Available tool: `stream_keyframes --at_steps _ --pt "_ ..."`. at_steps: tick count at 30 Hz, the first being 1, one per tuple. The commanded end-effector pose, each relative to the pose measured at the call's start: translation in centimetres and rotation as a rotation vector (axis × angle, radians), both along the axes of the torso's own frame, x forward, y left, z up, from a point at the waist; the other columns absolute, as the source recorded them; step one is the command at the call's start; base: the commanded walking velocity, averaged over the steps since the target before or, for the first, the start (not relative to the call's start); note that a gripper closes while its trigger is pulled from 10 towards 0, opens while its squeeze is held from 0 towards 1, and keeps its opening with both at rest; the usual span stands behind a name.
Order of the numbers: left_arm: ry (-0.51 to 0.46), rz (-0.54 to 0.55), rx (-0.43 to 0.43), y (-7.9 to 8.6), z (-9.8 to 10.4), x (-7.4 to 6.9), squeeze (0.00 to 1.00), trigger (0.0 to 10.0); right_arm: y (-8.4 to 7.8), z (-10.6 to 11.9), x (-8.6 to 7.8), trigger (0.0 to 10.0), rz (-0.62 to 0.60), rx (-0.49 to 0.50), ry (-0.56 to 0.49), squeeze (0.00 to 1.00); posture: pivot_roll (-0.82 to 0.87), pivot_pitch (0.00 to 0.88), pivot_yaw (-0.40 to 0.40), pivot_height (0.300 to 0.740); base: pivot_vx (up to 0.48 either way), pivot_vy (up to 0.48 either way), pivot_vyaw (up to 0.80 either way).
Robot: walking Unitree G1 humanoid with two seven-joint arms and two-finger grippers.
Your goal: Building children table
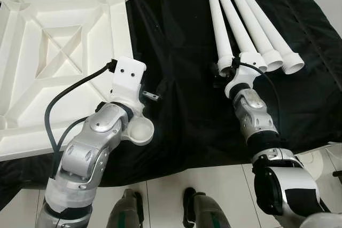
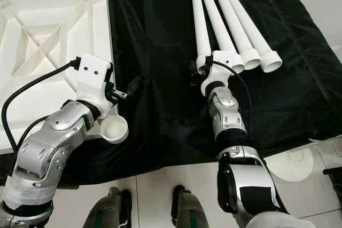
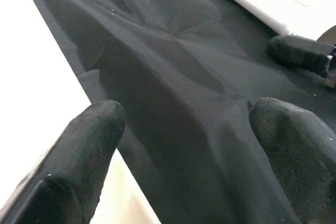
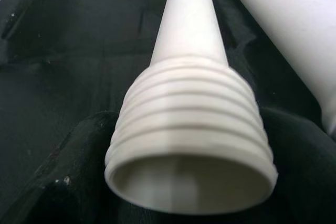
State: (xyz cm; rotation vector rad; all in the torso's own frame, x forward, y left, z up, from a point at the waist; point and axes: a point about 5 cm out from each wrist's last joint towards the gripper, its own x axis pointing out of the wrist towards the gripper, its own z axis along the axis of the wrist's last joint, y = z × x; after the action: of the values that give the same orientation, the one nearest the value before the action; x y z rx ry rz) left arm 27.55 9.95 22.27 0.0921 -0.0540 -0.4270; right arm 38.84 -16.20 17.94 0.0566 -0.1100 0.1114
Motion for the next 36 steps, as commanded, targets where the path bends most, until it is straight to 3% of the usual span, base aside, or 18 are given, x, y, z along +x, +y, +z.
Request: stream_keyframes --at_steps 1,2,3,4,17,18,20,24,26,28,31,34,36 --pt "0.017 -0.056 0.009 -0.1 -0.1 -0.3 0.0 10.0 0.0 -0.6 0.1 10.0 -0.002 -0.002 0.024 0.0 0.12 0.258 0.013 0.74 0.0 0.0 0.0" --pt "0.018 -0.052 0.01 0.0 -0.1 -0.2 0.0 10.0 0.0 -0.3 0.2 5.7 -0.001 0.002 0.014 0.0 0.12 0.256 0.015 0.74 0.0 0.0 0.0" --pt "0.018 -0.052 0.01 0.0 -0.1 -0.2 0.0 10.0 0.0 -0.3 0.2 5.7 -0.001 0.002 0.014 0.0 0.12 0.256 0.015 0.74 0.0 0.0 0.0" --pt "0.02 -0.05 0.01 0.0 0.0 -0.2 0.0 10.0 -0.1 -0.2 0.3 0.0 0.002 0.002 0.007 0.0 0.12 0.256 0.015 0.74 0.0 0.0 0.0" --pt "0.019 -0.043 0.015 -0.1 0.0 0.0 0.0 10.0 0.3 0.3 -0.1 0.0 0.034 -0.005 -0.081 0.0 0.1 0.239 0.018 0.74 0.0 0.0 0.0" --pt "0.016 -0.044 0.01 -0.3 0.1 0.2 0.0 10.0 0.0 0.7 -0.6 10.0 0.026 -0.016 -0.138 0.0 0.08 0.227 0.018 0.74 0.0 0.0 0.0" --pt "0.016 -0.05 0.002 -0.5 0.1 0.3 0.0 10.0 -1.3 1.7 -1.4 10.0 -0.037 -0.029 -0.248 0.0 0.07 0.223 0.019 0.74 0.0 0.0 0.0" --pt "0.013 -0.06 -0.004 -0.6 0.2 0.4 0.0 10.0 -3.1 2.6 -2.1 10.0 -0.128 -0.032 -0.316 0.0 0.06 0.22 0.019 0.74 0.0 0.0 0.0" --pt "0.013 -0.06 -0.004 -0.6 0.2 0.4 0.0 10.0 -3.1 2.6 -2.1 10.0 -0.128 -0.032 -0.316 0.0 0.06 0.22 0.019 0.74 0.0 0.0 0.0" --pt "0.013 -0.063 -0.008 -0.7 0.2 0.5 0.0 10.0 -5.3 3.2 -3.0 10.0 -0.268 -0.064 -0.361 0.0 0.04 0.217 0.019 0.74 0.0 0.0 0.0" --pt "0.013 -0.062 -0.011 -0.7 0.2 0.6 0.0 10.0 -6.6 3.3 -3.7 10.0 -0.349 -0.083 -0.373 0.0 0.03 0.214 0.019 0.74 0.0 0.0 0.0" --pt "0.013 -0.061 -0.018 -0.8 0.2 0.7 0.0 10.0 -9.1 3.0 -5.3 10.0 -0.501 -0.108 -0.372 0.0 0.03 0.214 0.018 0.74 0.0 0.0 0.0" --pt "0.013 -0.061 -0.019 -0.8 0.2 0.7 0.0 10.0 -9.6 2.9 -5.7 10.0 -0.525 -0.107 -0.368 0.0 0.03 0.214 0.018 0.74 0.0 0.0 0.0"
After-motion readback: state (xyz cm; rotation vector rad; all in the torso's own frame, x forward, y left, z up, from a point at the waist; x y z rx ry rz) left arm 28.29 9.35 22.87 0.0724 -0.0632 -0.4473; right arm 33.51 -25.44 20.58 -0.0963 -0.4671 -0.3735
